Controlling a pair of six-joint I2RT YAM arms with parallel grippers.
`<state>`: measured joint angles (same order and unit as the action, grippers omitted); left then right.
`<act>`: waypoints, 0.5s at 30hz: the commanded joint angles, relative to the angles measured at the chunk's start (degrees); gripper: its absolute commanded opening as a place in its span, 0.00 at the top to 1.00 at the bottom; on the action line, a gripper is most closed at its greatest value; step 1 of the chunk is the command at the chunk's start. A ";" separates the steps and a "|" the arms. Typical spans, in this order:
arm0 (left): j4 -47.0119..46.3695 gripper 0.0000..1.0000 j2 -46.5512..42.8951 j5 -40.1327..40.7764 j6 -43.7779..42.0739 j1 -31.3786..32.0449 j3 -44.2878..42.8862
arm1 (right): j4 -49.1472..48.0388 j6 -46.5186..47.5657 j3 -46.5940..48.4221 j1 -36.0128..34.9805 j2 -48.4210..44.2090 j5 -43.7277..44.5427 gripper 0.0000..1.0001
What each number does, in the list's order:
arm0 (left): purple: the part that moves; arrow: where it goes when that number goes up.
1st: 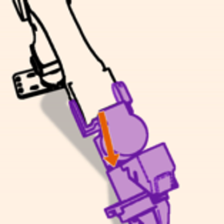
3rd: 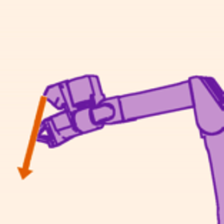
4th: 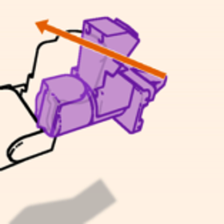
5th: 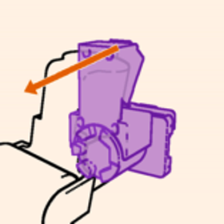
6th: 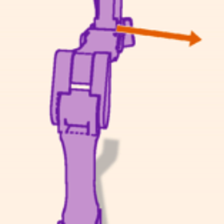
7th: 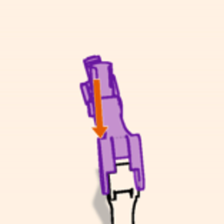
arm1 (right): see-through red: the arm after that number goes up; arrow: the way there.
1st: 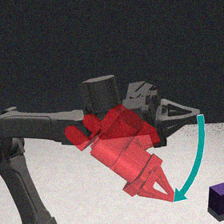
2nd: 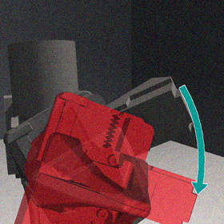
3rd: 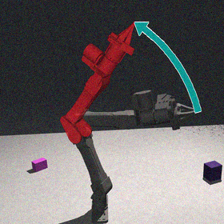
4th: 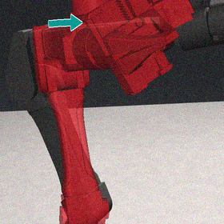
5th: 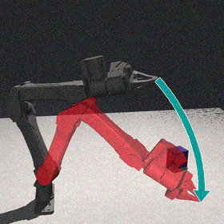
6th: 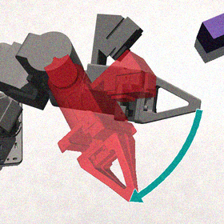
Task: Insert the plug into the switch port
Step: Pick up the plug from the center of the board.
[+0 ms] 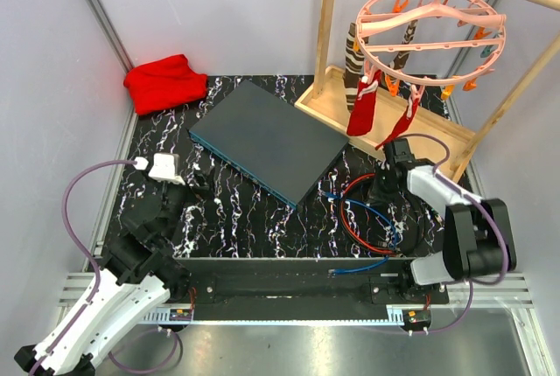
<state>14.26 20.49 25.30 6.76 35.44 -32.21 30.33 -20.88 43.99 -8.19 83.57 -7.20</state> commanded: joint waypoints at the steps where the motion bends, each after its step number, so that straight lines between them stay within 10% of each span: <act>1: -2.04 0.01 1.48 -6.92 -2.89 0.15 -0.14 | 2.89 -0.91 0.92 -1.91 -9.54 -0.45 1.00; 15: 1.99 0.01 10.35 -47.33 -28.11 0.16 -6.81 | 11.68 24.36 20.25 -22.13 -13.26 -16.34 1.00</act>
<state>16.14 29.50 -3.01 -9.56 35.44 -34.85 38.11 -8.36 57.34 -25.96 70.19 -15.62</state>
